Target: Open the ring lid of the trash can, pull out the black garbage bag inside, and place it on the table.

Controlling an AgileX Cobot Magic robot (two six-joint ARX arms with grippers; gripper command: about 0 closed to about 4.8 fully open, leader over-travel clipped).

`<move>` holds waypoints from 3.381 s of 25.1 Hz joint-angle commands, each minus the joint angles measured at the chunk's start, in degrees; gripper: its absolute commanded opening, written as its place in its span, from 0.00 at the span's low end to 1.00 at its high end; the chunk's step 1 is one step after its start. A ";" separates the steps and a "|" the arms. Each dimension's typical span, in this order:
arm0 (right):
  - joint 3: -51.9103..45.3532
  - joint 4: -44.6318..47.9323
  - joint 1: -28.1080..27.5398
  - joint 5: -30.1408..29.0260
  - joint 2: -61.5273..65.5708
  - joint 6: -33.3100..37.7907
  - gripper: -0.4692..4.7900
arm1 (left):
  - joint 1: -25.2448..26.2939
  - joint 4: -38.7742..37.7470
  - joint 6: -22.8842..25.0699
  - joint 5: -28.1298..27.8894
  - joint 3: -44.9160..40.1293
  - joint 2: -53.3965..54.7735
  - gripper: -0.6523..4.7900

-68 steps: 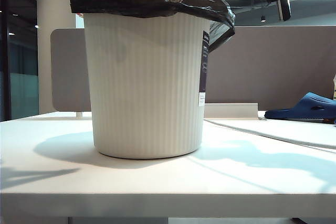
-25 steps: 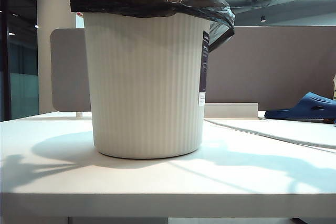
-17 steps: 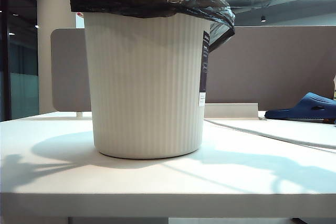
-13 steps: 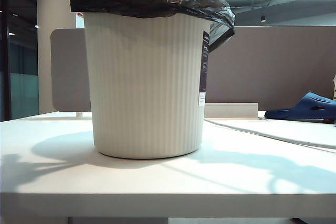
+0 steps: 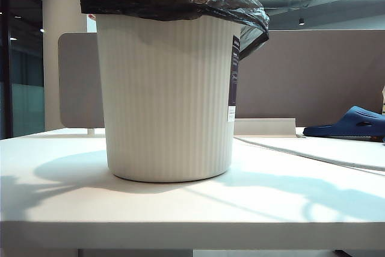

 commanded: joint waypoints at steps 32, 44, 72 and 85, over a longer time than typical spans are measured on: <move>0.52 -8.66 0.13 -6.36 -0.17 -18.01 0.49 | -0.02 10.56 5.44 -13.27 3.23 -0.24 0.11; 0.50 -10.12 0.09 -5.92 -0.17 -20.20 0.49 | 0.07 10.97 5.60 -24.02 8.15 -0.24 0.11; 0.50 -10.54 0.09 -6.58 -0.17 -21.09 0.49 | 8.52 6.51 3.17 -25.81 11.52 -1.53 0.11; 0.52 -10.54 -2.25 -6.99 -0.17 -24.55 0.49 | 8.52 -8.66 -17.31 -21.90 11.52 -9.03 0.11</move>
